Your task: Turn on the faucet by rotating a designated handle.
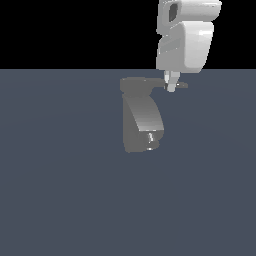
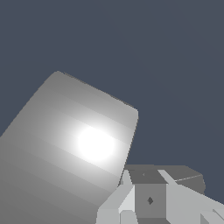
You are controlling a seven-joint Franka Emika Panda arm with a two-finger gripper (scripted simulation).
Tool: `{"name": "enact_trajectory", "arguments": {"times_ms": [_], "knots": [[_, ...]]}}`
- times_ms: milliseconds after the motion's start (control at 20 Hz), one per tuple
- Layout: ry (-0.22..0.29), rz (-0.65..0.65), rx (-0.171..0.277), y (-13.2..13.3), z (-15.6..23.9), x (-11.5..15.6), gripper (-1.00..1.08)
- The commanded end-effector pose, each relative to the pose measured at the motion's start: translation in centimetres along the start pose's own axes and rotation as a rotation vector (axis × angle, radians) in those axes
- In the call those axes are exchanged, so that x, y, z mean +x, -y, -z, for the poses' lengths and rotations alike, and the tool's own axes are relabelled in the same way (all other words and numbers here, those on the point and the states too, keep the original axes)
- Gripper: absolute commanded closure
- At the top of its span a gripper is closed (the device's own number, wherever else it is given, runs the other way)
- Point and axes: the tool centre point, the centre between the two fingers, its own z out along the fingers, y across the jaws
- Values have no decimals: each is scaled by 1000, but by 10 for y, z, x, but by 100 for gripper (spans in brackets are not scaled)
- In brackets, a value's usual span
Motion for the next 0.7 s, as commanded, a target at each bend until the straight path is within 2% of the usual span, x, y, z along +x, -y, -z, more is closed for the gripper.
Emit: {"name": "enact_trajectory", "arguments": {"times_ms": [0, 650], "knots": [[-1, -8, 4, 7, 0, 12, 108], [-1, -18, 4, 35, 0, 51, 108]]}}
